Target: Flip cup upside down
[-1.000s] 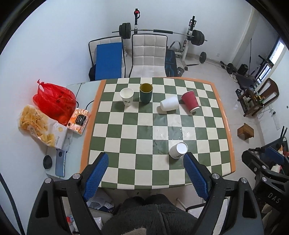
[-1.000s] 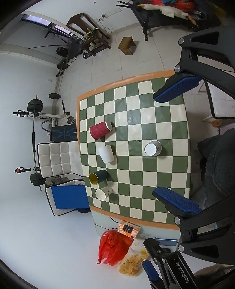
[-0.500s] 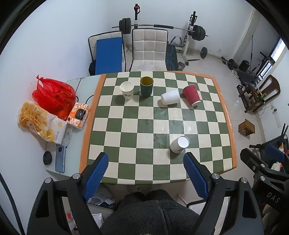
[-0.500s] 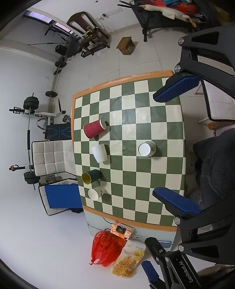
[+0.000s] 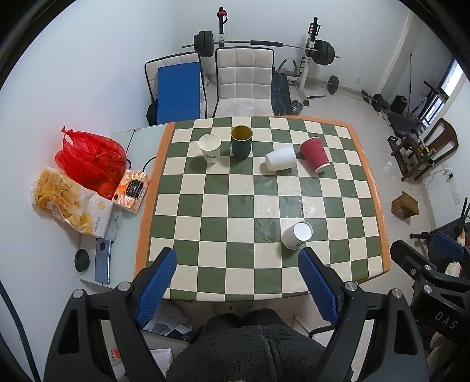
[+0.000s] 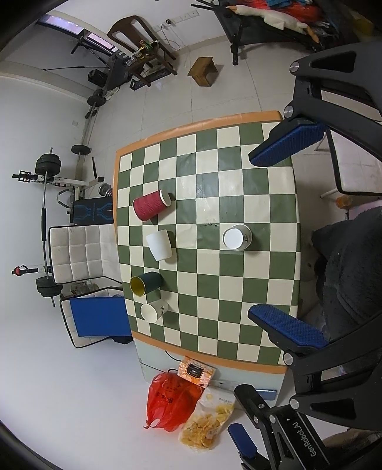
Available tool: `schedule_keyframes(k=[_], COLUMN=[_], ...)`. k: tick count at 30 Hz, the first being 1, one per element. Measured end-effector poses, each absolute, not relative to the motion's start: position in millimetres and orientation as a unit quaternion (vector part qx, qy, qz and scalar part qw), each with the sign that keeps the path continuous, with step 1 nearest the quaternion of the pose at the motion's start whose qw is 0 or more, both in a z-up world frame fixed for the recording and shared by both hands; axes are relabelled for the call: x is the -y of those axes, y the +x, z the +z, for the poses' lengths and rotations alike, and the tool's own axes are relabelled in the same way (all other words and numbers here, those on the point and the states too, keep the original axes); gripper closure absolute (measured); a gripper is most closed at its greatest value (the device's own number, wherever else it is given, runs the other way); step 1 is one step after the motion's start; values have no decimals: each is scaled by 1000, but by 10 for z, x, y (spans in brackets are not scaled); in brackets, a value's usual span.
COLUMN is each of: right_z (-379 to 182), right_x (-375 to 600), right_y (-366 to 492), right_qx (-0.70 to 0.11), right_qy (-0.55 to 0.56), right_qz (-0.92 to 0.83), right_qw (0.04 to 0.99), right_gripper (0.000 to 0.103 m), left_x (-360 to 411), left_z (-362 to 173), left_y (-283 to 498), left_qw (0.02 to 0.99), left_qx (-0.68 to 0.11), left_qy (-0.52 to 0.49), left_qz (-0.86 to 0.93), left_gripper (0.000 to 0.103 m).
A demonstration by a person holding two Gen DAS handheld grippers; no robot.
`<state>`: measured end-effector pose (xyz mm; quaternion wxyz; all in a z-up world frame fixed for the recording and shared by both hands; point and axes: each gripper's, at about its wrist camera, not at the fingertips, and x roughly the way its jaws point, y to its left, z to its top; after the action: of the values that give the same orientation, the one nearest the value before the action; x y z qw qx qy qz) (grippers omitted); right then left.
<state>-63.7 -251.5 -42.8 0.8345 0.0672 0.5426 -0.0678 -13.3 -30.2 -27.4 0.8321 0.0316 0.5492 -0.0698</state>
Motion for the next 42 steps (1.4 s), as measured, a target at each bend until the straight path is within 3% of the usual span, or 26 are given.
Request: schedule_keyframes(k=[42], right_z=[-338], right_x=[2489], right_y=[-523], right_qx=[-542], right_qy=[71], right_qz=[-59], right_qw=[835], right_gripper=[6], left_x=[311], left_z=[-297], left_y=[-93], left_qw=[824], left_qx=[-558], left_qy=[35], left_qz=[-96], left_gripper=[18])
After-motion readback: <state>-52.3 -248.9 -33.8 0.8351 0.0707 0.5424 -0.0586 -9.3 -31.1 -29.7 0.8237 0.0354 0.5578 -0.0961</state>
